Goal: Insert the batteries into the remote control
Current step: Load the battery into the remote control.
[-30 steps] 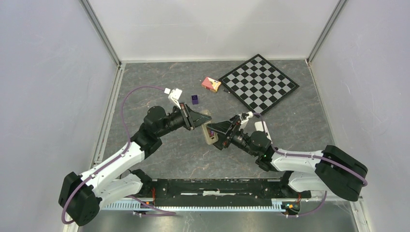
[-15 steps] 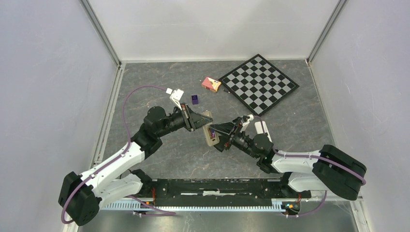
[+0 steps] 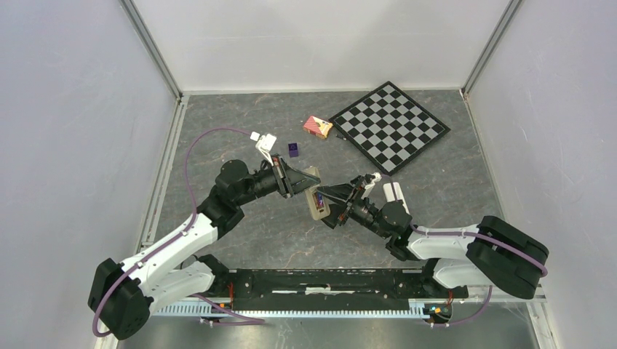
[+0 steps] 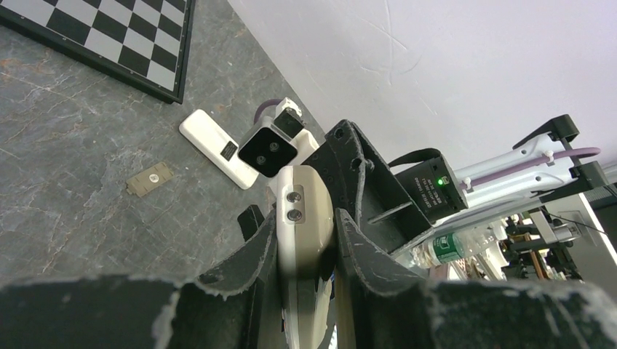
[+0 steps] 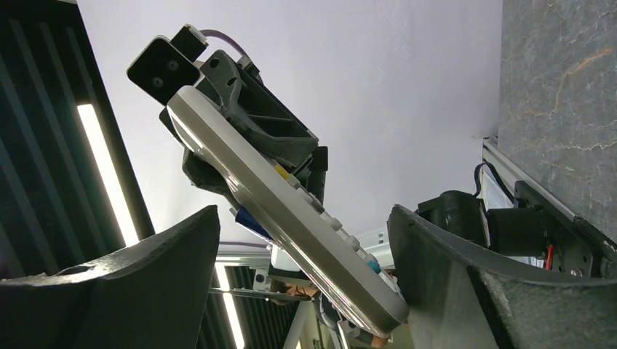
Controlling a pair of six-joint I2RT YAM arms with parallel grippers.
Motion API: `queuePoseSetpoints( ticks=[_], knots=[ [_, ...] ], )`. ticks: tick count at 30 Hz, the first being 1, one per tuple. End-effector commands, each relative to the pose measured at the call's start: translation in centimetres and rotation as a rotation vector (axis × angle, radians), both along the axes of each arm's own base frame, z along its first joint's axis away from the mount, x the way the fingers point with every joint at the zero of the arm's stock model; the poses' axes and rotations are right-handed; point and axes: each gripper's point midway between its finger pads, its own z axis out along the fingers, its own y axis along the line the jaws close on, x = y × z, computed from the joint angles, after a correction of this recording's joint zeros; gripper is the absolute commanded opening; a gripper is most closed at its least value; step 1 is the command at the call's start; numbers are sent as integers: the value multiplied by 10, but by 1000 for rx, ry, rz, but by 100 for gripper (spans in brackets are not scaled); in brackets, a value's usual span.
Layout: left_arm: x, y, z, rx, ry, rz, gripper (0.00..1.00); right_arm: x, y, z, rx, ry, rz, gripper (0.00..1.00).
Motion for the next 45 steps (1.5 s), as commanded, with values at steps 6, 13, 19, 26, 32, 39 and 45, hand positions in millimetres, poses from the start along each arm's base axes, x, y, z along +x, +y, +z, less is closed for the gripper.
queuePoseSetpoints(
  ticks=[6,13,19,26,32,39,45],
  knots=[
    [-9,-4,0,28,-64,-75,2,2,-9,40,146,-58,-7,81],
    [-11,-4,2,22,-67,-84,2,-1,-6,39,157,-50,23,74],
    [-9,-4,3,25,-59,-76,2,-2,-7,38,160,-43,25,68],
    [-7,-3,5,35,-46,-59,2,-2,-9,32,159,-29,23,65],
    [-5,-2,3,54,-20,-44,2,-2,-13,30,167,-20,16,64],
    [-1,1,-1,85,23,-11,2,-2,-16,25,158,-15,3,67],
    [3,1,-8,116,50,3,2,-1,-19,31,140,-93,-32,98]
  ],
)
